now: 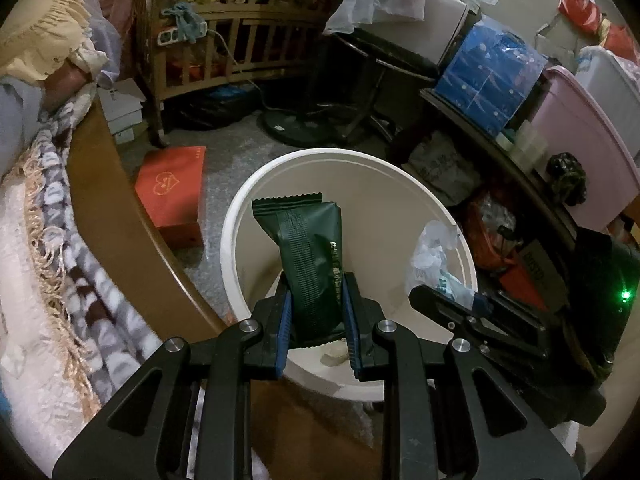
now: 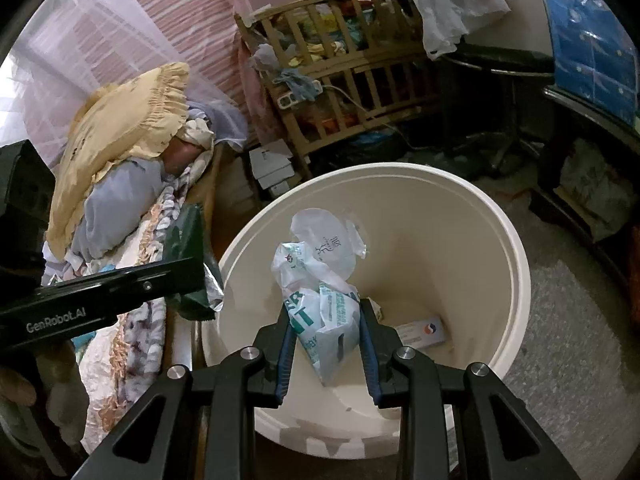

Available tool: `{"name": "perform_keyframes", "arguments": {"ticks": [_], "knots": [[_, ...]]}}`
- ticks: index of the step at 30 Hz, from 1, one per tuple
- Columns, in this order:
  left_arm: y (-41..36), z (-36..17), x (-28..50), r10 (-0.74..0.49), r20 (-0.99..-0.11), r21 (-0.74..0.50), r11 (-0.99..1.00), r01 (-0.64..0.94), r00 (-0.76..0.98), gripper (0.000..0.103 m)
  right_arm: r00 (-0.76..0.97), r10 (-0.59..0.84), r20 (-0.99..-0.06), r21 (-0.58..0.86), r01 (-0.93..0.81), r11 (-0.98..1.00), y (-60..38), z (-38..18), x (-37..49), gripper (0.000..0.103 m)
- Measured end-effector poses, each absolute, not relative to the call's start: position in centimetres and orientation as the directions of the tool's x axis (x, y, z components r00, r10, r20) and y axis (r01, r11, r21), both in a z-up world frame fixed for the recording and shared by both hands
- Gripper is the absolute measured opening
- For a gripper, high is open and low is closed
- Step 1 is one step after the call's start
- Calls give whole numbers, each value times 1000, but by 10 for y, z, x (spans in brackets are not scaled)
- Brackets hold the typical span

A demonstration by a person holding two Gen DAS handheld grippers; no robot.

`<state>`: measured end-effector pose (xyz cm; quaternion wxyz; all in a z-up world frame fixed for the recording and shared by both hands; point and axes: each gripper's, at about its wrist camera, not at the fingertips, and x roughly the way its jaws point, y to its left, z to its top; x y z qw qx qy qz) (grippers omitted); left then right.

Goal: Collect trash
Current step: 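Open both tools to drop the packet and bag into the bucket, then move both open tools back to the trash pile on the bed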

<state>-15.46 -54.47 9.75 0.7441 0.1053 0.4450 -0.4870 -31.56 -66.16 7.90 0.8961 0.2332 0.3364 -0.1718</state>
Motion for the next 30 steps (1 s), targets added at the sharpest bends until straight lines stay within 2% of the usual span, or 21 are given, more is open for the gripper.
{"name": "perform_keyframes", "arguments": {"ticks": [5, 6, 7, 9, 10, 12, 13, 20, 21, 22, 24, 30], "knots": [[-550, 94, -152, -644, -757, -300, 493, 817, 110, 21, 711, -155, -686, 307, 477, 824, -667, 76, -316, 28], [-551, 94, -153, -649, -753, -304, 486, 819, 106, 22, 710, -158, -687, 308, 480, 822, -668, 76, -316, 30], [-551, 94, -153, -652, -751, -304, 482, 822, 105, 23, 708, -160, -688, 307, 483, 820, -668, 76, -315, 38], [-552, 93, -154, -653, -750, -305, 479, 823, 103, 32, 704, -170, -690, 305, 495, 814, -668, 75, -315, 43], [-551, 92, -153, -651, -753, -309, 480, 821, 97, 34, 703, -170, -691, 307, 498, 811, -669, 75, -315, 43], [-551, 91, -152, -648, -757, -315, 483, 817, 91, 49, 704, -171, -689, 310, 500, 809, -669, 75, -316, 43], [-549, 91, -151, -647, -757, -319, 485, 814, 90, 50, 704, -174, -688, 310, 502, 807, -669, 76, -316, 43], [-525, 97, -143, -644, -757, -331, 522, 786, 109, 51, 702, -158, -694, 316, 495, 809, -667, 73, -316, 45], [-521, 99, -143, -642, -757, -328, 529, 783, 116, 51, 699, -154, -698, 315, 493, 811, -666, 72, -314, 48], [-516, 101, -142, -640, -758, -324, 536, 779, 125, 51, 697, -149, -701, 316, 491, 812, -665, 72, -312, 57], [-504, 104, -142, -632, -760, -310, 555, 772, 149, 51, 698, -138, -702, 322, 485, 813, -663, 70, -310, 65], [-469, 110, -136, -606, -769, -281, 607, 744, 205, 51, 700, -137, -701, 303, 465, 832, -649, 73, -304, 65]]}}
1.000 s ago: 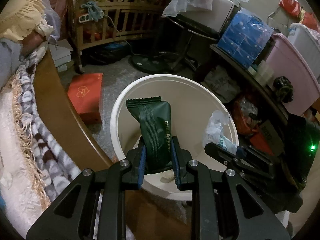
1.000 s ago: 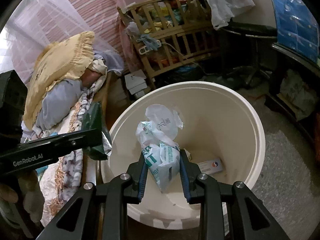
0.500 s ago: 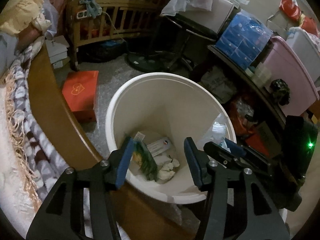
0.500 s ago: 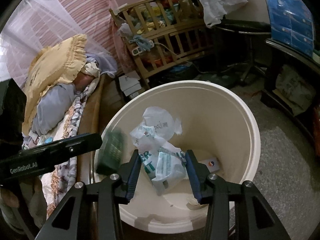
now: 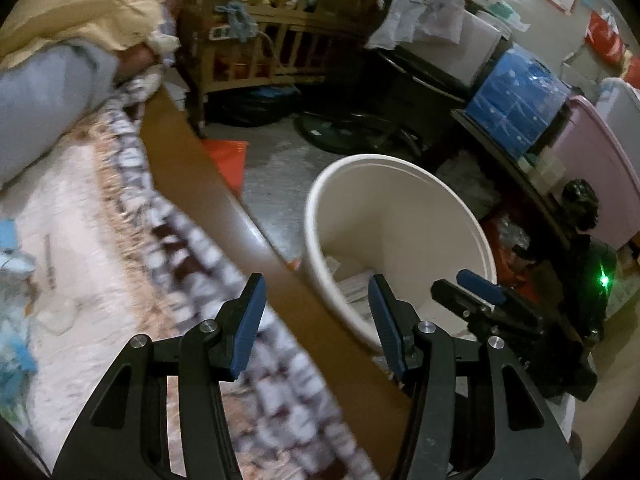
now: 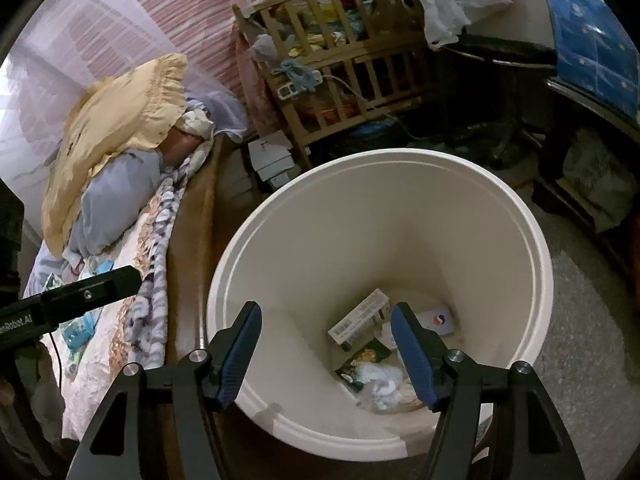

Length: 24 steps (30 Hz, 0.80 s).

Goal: Collect trash
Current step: 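Move both open tools back to the trash pile on the bed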

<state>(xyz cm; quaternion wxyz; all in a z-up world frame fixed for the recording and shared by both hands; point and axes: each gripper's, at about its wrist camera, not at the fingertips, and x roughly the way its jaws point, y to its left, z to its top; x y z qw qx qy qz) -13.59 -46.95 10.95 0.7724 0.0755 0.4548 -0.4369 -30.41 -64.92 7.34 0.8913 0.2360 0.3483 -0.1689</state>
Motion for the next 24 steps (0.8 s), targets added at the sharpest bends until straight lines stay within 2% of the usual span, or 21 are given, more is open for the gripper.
{"name": "perform_keyframes", "arguments": {"ticks": [16, 24], "knots": [[-362, 124, -127, -528, -769, -195, 730, 655, 360, 51, 717, -39, -696, 276, 317, 907, -566, 93, -280, 65], [-292, 122, -118, -487, -776, -201, 792, 576, 400, 51, 723, 51, -689, 276, 197, 941, -508, 105, -253, 65]]}}
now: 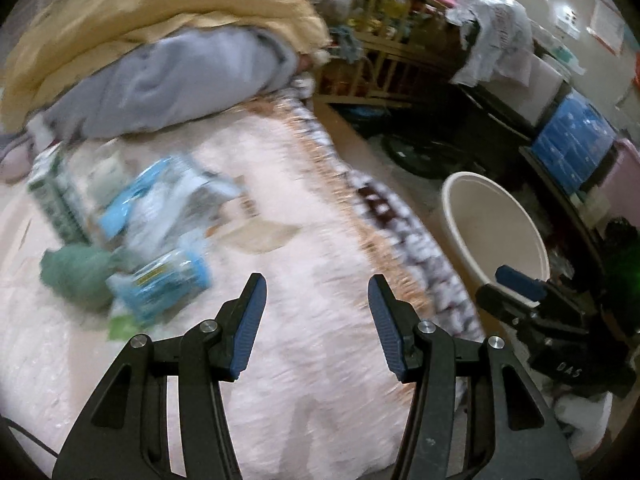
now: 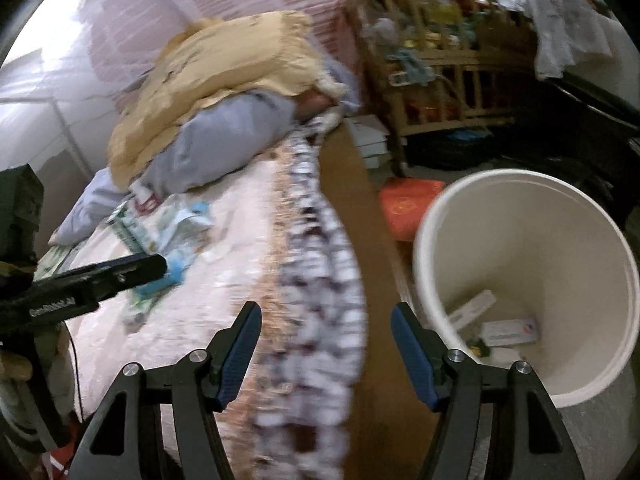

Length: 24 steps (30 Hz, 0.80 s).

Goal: Collect trash
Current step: 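Move both open tools back to the trash pile on the bed, then grasp the white-green tissue pack with the left tool while the right grasps the blue Milk Sachima packet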

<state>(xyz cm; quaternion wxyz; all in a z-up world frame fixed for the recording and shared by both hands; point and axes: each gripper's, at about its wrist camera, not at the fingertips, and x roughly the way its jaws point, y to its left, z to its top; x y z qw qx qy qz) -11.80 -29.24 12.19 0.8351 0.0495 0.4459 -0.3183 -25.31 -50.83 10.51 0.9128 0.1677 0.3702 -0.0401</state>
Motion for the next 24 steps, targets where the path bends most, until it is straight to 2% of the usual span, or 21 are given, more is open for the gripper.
{"name": "perform_keyframes", "arguments": {"ticks": [10, 24], "knots": [[-192, 91, -99, -354, -819, -160, 897, 413, 452, 52, 694, 147, -705, 264, 64, 962, -446, 102, -222, 65], [-182, 47, -62, -342, -856, -192, 907, 375, 388, 54, 638, 208, -741, 258, -15, 966, -408, 86, -190, 66]]}}
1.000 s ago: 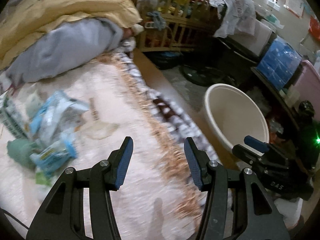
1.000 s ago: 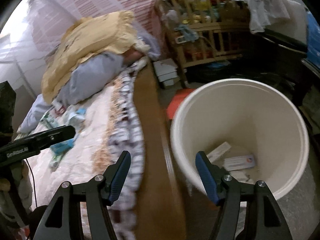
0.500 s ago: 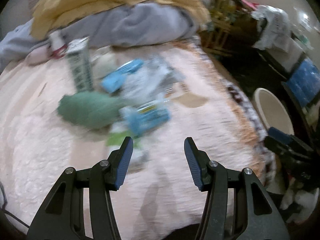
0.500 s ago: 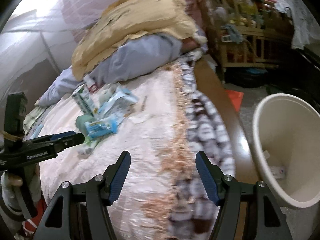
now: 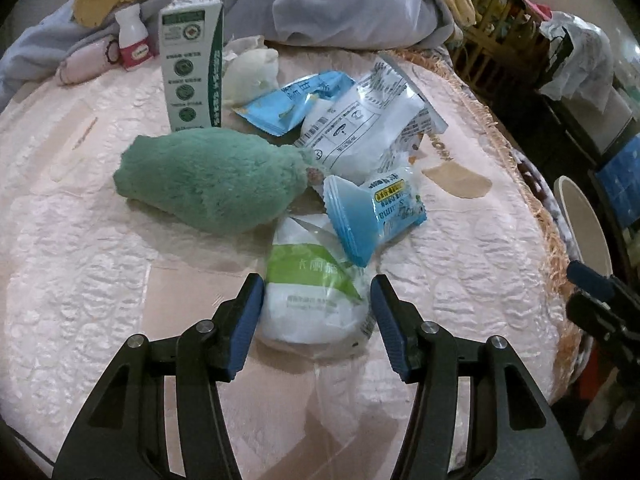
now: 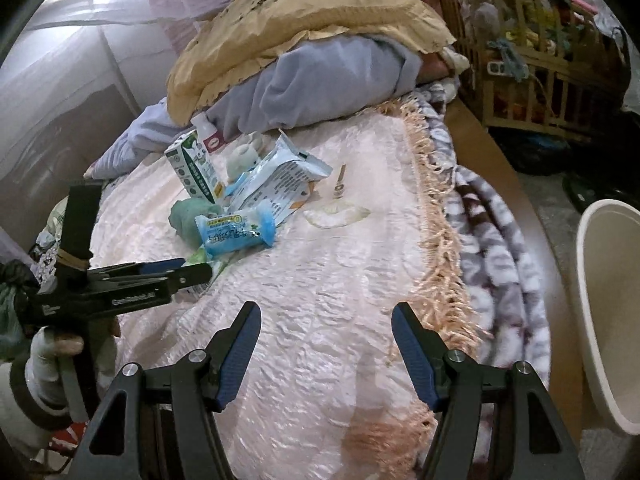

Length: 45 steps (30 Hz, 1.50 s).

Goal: Collect trash
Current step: 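Grasp the white-green tissue pack with the left tool while the right grasps the blue Milk Sachima packet, then carry the tissue pack and Sachima packet over the white bucket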

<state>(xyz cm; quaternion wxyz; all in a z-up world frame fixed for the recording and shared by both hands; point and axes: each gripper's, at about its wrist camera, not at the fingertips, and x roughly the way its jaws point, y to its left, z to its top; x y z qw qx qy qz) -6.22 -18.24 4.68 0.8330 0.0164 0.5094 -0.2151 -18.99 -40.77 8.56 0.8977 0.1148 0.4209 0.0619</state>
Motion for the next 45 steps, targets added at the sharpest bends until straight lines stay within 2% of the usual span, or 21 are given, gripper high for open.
{"name": "perform_keyframes", "arguments": {"ticks": [2, 3, 5, 8, 16, 25, 31, 38, 39, 40, 42, 45], "knots": [[-179, 44, -60, -364, -851, -221, 902, 372, 378, 52, 631, 216, -745, 261, -22, 965, -404, 84, -185, 66], [-178, 43, -59, -374, -850, -233, 899, 371, 371, 41, 627, 221, -747, 261, -29, 965, -400, 84, -182, 66], [-173, 43, -60, -377, -853, -235, 895, 379, 361, 33, 620, 229, -750, 256, -46, 966, -394, 83, -177, 66], [-163, 51, -66, -394, -850, -246, 883, 399, 349, 27, 612, 241, -754, 247, -77, 966, -382, 83, -169, 66], [-158, 69, -65, -387, -823, -206, 886, 415, 417, 26, 605, 249, -756, 262, -68, 963, -378, 78, -161, 66], [-200, 64, -100, -508, -820, -297, 772, 562, 264, 26, 622, 206, -755, 251, -15, 968, -396, 88, -162, 66], [-167, 75, -103, -474, -812, -261, 817, 514, 341, 26, 598, 262, -757, 290, -52, 956, -379, 84, -142, 66], [-146, 73, -99, -445, -819, -250, 845, 472, 363, 26, 550, 239, -800, 189, -147, 971, -345, 69, -103, 66], [-146, 73, -98, -446, -817, -253, 847, 468, 366, 26, 541, 231, -809, 178, -150, 973, -343, 65, -98, 63], [-147, 74, -99, -447, -816, -255, 847, 466, 367, 26, 533, 229, -815, 171, -157, 973, -342, 61, -94, 50], [-148, 76, -100, -456, -811, -264, 844, 467, 367, 26, 512, 221, -830, 158, -164, 974, -340, 52, -90, 37], [-159, 80, -101, -473, -802, -275, 834, 478, 365, 26, 530, 203, -823, 133, -168, 977, -341, 52, -100, 30]]}}
